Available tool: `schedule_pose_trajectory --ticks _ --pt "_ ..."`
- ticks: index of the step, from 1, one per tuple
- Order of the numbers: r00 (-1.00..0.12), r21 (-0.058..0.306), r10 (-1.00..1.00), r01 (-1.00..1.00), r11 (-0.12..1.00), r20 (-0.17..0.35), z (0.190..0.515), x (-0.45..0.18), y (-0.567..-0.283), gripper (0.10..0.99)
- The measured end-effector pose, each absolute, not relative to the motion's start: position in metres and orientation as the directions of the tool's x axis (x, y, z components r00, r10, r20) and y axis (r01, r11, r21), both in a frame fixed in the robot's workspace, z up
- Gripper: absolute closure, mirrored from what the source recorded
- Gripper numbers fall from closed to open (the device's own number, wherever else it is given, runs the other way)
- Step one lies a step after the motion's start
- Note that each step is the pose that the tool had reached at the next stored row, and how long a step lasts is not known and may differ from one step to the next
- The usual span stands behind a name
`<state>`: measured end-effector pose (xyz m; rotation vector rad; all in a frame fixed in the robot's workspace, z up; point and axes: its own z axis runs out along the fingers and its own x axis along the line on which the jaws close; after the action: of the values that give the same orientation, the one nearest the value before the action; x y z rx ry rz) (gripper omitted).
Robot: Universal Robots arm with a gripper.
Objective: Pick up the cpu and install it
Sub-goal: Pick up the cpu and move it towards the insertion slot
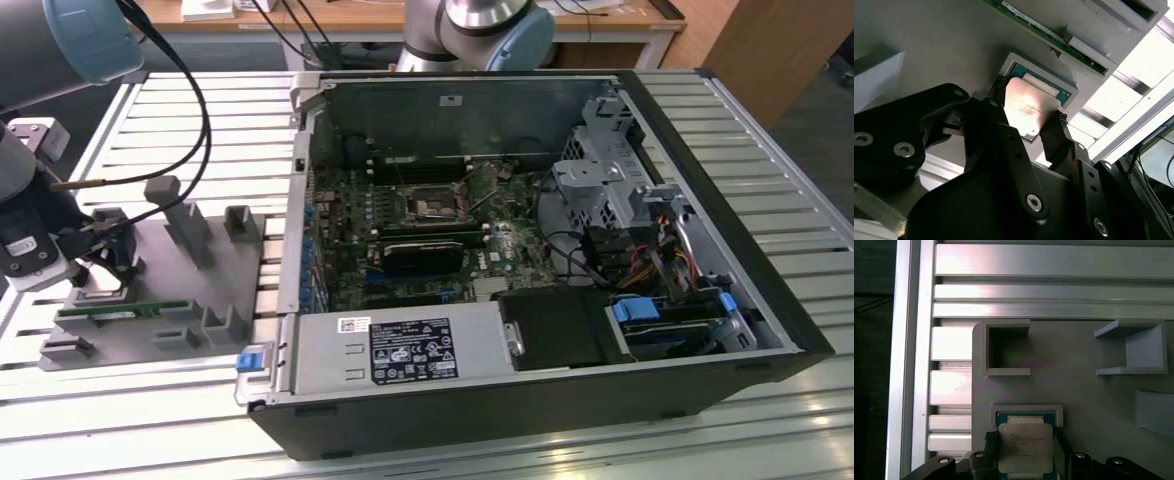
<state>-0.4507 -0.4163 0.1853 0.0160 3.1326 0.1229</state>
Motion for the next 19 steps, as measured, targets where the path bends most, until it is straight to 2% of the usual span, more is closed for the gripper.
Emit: schedule_pose_trajectory --ticks 7,19 --pt "-1.000 0.078 0.010 0.010 0.997 -0.006 0.192 -0.451 -0.416 0.557" --pt "-1.000 0.078 0.010 0.010 0.997 -0.006 0.229 -0.451 -0.416 0.557"
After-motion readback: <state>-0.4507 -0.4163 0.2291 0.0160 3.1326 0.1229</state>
